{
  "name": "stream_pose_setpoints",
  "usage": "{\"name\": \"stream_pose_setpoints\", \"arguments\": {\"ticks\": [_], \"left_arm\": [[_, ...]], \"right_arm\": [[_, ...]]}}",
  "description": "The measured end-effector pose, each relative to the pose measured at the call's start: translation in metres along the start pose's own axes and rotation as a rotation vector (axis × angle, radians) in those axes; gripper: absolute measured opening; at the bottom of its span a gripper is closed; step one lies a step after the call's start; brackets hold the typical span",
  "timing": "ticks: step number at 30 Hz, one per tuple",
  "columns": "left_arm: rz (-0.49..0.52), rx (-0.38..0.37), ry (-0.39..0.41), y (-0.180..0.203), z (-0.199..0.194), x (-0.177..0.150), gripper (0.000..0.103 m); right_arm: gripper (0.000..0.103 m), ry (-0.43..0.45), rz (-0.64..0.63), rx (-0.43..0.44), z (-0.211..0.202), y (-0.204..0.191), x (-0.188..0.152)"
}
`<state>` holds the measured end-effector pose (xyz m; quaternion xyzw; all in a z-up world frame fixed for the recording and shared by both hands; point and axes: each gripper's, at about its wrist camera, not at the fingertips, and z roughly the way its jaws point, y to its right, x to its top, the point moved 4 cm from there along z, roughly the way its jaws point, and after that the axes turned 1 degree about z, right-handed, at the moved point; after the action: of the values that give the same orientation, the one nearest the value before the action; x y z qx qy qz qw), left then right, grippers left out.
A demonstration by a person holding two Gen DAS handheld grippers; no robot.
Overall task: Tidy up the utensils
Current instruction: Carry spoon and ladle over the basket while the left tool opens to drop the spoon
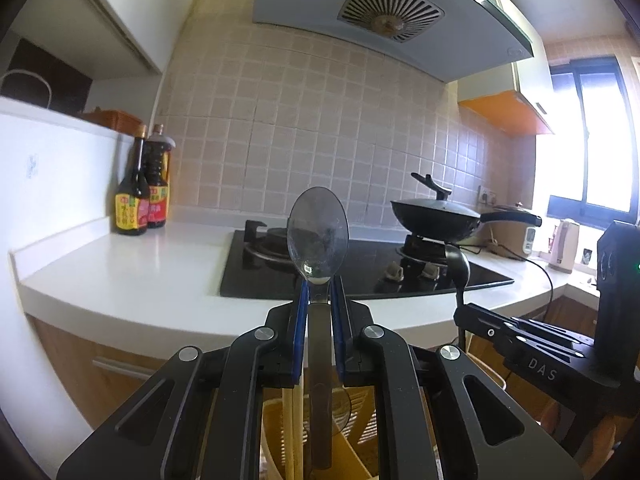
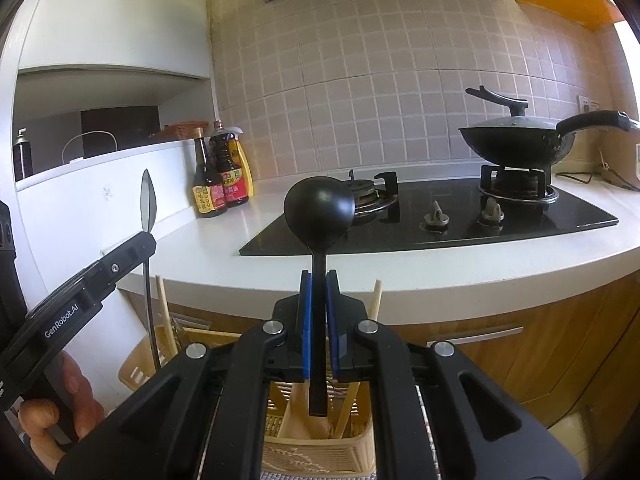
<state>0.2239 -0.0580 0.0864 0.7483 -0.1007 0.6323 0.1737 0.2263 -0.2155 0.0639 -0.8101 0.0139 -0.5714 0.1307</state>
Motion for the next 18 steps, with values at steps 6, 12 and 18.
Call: {"name": "stream_pose_setpoints", "arguments": {"ticks": [6, 12, 18], "left_arm": [[-0.002, -0.001, -0.021, -0.005, -0.003, -0.010, 0.011], [-0.005, -0.018, -0.039, -0.007, -0.012, -0.014, 0.024], [0.012, -0.008, -0.045, -0.007, -0.026, -0.012, 0.026]], "right_arm": [[0.006, 0.013, -0.002, -0.007, -0.004, 0.004, -0.012], [0.006, -0.010, -0.023, -0.007, -0.015, 0.005, -0.020], [0.007, -0.036, -0.005, -0.007, -0.026, 0.009, -0.023]]}}
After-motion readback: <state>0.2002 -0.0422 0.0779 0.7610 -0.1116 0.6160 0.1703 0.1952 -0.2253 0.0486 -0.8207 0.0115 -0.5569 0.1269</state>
